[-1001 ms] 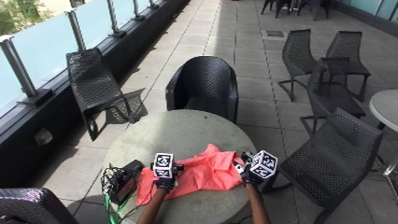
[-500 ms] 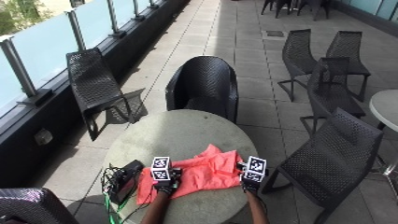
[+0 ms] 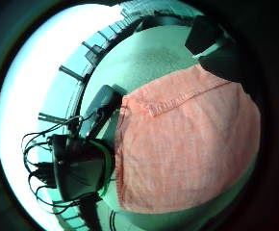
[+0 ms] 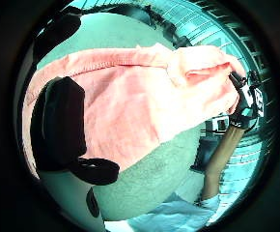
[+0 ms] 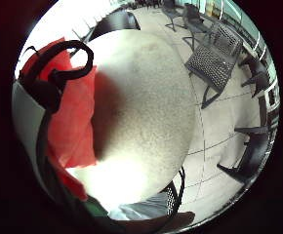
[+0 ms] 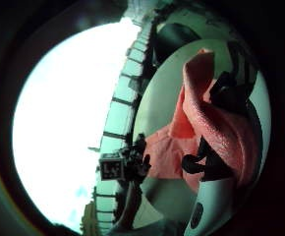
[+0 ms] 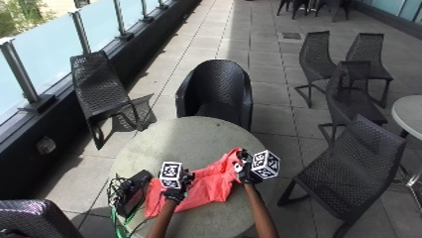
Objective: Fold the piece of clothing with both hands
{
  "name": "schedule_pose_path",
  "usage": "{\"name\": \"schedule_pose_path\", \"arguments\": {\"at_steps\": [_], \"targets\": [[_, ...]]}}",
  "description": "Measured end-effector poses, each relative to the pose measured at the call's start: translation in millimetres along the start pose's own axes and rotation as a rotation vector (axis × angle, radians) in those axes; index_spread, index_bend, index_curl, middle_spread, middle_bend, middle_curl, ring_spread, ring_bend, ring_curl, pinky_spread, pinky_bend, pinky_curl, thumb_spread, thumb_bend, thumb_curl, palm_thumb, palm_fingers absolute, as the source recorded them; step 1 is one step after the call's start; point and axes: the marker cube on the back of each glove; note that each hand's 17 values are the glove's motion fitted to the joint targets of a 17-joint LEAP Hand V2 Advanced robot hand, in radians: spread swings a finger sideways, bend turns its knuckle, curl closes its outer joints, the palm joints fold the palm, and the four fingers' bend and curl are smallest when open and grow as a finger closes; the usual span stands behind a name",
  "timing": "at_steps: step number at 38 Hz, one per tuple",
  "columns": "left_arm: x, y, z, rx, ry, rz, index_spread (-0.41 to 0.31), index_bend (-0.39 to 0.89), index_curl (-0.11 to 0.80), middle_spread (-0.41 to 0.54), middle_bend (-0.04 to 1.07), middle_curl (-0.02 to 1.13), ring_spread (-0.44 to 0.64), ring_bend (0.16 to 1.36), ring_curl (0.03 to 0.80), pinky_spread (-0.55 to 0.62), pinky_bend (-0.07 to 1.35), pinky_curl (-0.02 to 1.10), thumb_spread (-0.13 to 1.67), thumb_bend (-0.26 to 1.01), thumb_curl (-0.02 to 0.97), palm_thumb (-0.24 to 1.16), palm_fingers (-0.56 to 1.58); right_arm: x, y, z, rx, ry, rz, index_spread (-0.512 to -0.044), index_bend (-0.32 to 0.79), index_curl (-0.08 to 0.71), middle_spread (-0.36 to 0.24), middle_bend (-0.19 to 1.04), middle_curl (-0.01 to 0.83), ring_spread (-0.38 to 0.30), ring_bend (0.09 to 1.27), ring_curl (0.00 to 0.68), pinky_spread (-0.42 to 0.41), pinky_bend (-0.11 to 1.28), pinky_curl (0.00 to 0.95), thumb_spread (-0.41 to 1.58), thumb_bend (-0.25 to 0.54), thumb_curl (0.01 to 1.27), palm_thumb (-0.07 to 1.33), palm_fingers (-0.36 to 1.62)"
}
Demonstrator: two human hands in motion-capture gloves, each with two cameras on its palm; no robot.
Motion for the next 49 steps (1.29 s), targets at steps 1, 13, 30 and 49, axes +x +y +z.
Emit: {"name": "schedule_pose_path", "arguments": {"at_steps": [1,13,30,49], "targets": [[-2,-1,-7,0.014,-0.002,-0.006,-0.119,0.14,0.362,0.002,0.19,0.33,0.19,0.52,0.33,0.29,0.44,0.41,1.54,0.01,0.187,0.28,0.45,-6,-8,12,0.01,-0.032,-0.04,-0.324,0.1,0.34,-0.218,0.56,0.477,-0.226,0.87,0.487,-0.14,0.41,0.276,1.02,0.133,0.38,0.97,1.3],[-43,19,-91,0.132,0.053,-0.149,-0.136,0.14,0.347,-0.037,0.18,0.35,0.13,0.52,0.333,0.23,0.45,0.41,1.54,0.05,0.222,0.38,0.5,-102,3,150,-0.136,-0.055,-0.299,-0.3,0.13,0.333,-0.194,0.6,0.501,-0.227,0.85,0.491,-0.245,0.47,0.348,0.7,0.007,0.49,0.97,1.27],[-91,42,-95,0.119,0.094,-0.243,-0.144,0.15,0.346,-0.053,0.17,0.35,0.1,0.49,0.327,0.19,0.44,0.4,1.58,0.15,0.279,0.55,0.54,-162,139,221,-0.403,0.242,-0.443,-0.294,0.14,0.348,-0.187,0.6,0.512,-0.224,0.84,0.497,-0.265,0.47,0.379,0.53,-0.028,0.61,0.98,1.26],[-83,34,-85,0.107,0.095,-0.235,-0.142,0.14,0.338,-0.061,0.17,0.35,0.1,0.48,0.329,0.19,0.44,0.4,1.58,0.19,0.314,0.6,0.54,-128,120,150,-0.759,0.304,-0.56,-0.31,-0.02,0.259,-0.153,0.41,0.461,-0.169,0.73,0.481,-0.035,0.57,0.439,0.87,-0.099,0.56,0.67,0.64]]}}
